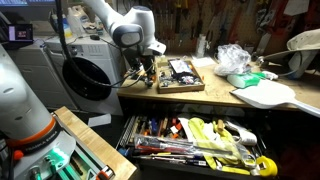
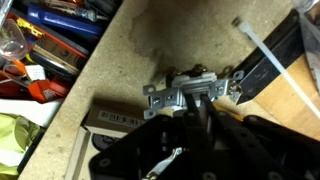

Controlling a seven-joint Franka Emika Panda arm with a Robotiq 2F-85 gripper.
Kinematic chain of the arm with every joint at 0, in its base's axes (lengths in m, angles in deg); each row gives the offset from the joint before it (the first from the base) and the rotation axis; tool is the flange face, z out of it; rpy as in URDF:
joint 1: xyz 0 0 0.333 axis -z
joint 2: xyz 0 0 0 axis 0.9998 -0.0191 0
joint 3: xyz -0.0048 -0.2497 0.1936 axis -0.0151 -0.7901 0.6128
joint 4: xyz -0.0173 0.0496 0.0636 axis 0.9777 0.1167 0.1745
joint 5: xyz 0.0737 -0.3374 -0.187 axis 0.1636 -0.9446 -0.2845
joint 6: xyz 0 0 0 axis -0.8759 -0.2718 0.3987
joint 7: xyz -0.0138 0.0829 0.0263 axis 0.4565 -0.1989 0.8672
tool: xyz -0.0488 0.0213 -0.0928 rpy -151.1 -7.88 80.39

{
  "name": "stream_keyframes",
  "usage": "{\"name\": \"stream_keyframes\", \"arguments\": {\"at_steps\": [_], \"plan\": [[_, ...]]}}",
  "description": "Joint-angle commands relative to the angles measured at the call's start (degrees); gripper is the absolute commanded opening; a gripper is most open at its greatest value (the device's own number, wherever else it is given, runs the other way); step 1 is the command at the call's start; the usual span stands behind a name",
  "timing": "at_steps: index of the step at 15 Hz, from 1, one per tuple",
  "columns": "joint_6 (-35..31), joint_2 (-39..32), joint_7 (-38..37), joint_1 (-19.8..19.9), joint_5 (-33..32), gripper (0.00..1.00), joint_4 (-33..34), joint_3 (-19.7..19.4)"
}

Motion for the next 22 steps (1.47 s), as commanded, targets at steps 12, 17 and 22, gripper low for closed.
{"name": "stream_keyframes", "arguments": {"at_steps": [12,17,22], "plan": [[4.16,2.44,36.10,0.72,8.64,0.02,-1.72,-0.36],[7.62,3.50,41.62,2.39,9.04,0.02,-1.90,-2.28],[12.71,3.78,51.80,2.16,14.17,0.02,-1.18,-3.09]]}}
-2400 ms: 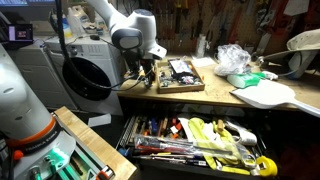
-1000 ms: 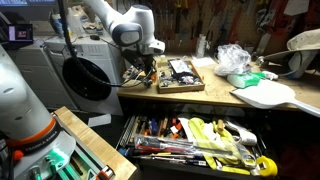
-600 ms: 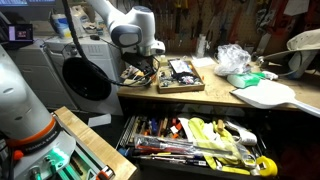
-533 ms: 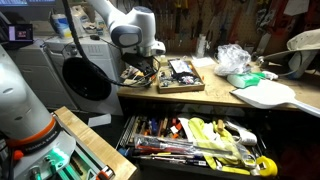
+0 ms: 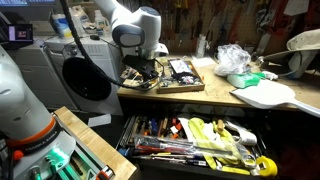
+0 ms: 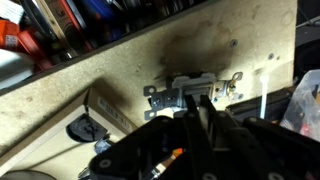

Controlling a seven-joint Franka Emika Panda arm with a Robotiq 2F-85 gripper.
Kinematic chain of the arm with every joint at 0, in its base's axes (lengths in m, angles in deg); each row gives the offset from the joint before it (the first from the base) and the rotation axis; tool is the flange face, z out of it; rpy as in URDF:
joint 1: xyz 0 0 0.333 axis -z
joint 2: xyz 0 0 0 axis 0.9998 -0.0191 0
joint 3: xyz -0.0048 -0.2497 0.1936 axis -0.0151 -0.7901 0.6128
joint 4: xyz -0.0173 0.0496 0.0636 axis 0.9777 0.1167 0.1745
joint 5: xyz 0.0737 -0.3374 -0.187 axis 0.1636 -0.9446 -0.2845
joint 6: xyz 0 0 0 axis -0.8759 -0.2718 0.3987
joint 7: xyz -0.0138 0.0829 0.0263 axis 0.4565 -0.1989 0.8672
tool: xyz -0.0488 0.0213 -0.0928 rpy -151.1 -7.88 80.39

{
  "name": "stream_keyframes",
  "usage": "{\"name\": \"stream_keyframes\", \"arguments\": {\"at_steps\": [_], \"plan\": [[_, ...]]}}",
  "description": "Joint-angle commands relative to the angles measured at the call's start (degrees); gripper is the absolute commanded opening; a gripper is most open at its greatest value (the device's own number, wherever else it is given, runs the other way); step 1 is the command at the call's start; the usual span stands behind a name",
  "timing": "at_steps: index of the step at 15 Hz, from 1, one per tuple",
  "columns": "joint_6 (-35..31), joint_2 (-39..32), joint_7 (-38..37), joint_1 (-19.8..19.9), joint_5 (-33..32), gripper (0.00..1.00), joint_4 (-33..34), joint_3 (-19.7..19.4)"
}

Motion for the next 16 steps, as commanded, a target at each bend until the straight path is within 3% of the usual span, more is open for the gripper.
{"name": "stream_keyframes", "arguments": {"at_steps": [1,6,7,9,14,16], "plan": [[3.50,1.36,7.59,-0.23,4.14,0.02,-0.55,-0.34],[4.42,-0.17,13.41,-0.39,5.22,0.02,0.57,-0.14],[5.33,-0.41,14.23,-0.31,4.67,0.09,0.79,-0.13],[6.01,-0.88,13.79,-0.05,2.68,0.36,1.19,-0.12],[8.58,1.30,11.03,0.12,-3.01,0.72,1.33,0.09],[8.92,3.08,5.87,-0.13,-7.82,0.88,0.68,0.59]]}}
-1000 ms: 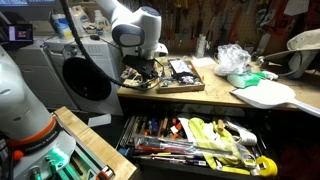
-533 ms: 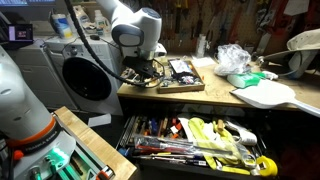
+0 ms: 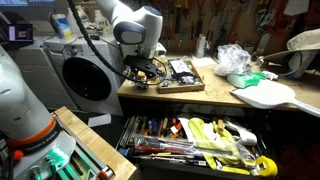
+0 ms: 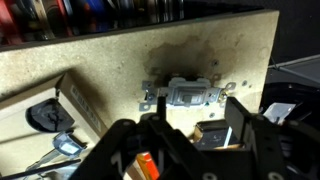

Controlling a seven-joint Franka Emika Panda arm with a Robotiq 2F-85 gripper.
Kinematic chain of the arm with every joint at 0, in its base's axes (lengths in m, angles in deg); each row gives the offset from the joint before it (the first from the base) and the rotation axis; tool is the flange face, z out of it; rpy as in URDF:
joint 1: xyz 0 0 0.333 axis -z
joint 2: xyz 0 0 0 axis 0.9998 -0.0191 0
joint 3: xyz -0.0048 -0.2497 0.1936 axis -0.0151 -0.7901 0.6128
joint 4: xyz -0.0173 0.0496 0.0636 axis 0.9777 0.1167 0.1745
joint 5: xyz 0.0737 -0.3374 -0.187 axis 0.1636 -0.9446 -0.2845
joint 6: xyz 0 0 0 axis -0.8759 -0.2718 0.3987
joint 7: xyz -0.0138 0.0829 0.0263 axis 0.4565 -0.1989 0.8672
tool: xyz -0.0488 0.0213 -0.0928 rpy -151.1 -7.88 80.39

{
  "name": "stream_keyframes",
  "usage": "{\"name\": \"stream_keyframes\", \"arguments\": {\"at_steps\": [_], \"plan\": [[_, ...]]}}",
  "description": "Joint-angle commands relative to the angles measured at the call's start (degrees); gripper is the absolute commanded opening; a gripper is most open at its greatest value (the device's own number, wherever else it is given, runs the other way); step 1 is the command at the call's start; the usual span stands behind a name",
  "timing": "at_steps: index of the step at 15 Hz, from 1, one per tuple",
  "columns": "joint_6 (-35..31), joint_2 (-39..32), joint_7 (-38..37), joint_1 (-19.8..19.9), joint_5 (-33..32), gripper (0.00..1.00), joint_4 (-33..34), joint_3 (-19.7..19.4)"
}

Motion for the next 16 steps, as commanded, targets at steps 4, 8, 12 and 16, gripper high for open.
{"name": "stream_keyframes", "arguments": {"at_steps": [4,8,12,16], "plan": [[-2.24,7.14,-24.35,-0.24,-19.29,1.00,-3.58,2.45],[-1.60,11.77,-40.62,-1.77,-34.32,1.00,-6.42,7.07],[-0.83,10.93,-43.43,-3.29,-36.49,1.00,-5.19,8.10],[-0.82,12.49,-45.07,-3.51,-37.71,1.00,-6.38,8.76]]}}
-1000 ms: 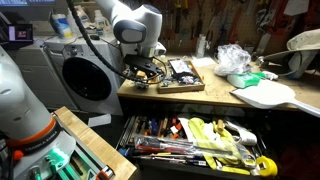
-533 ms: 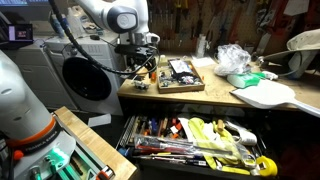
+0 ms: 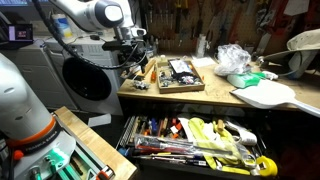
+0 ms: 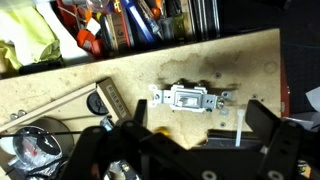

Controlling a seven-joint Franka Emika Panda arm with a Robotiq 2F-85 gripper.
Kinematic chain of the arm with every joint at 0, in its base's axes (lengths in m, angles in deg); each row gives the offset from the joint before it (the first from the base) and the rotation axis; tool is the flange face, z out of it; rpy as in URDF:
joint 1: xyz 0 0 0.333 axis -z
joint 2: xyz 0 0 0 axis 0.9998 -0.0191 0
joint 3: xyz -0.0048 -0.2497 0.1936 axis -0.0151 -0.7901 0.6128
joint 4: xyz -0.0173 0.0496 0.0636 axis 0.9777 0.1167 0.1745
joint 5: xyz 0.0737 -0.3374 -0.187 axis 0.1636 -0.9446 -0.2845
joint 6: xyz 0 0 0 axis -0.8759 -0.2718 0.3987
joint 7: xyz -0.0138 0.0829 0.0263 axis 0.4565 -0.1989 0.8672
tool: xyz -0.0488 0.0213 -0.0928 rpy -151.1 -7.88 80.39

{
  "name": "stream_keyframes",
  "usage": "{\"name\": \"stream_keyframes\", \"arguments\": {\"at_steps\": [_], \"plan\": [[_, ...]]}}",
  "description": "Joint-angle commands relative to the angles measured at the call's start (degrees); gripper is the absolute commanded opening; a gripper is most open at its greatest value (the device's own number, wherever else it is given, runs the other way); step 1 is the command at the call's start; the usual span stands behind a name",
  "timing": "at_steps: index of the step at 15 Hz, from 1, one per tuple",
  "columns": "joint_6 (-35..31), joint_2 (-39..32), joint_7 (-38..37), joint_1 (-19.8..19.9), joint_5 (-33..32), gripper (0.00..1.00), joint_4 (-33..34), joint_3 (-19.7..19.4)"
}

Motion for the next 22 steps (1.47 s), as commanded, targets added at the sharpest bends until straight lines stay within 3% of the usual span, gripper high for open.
{"name": "stream_keyframes", "arguments": {"at_steps": [1,10,22], "plan": [[-0.31,-0.86,-3.95,0.01,-3.46,1.00,0.49,0.20],[-6.94,-6.03,-3.05,-2.80,-7.33,1.00,-1.25,1.40],[-18.22,-9.20,-4.84,-1.26,-10.97,1.00,-4.81,-0.46]]}}
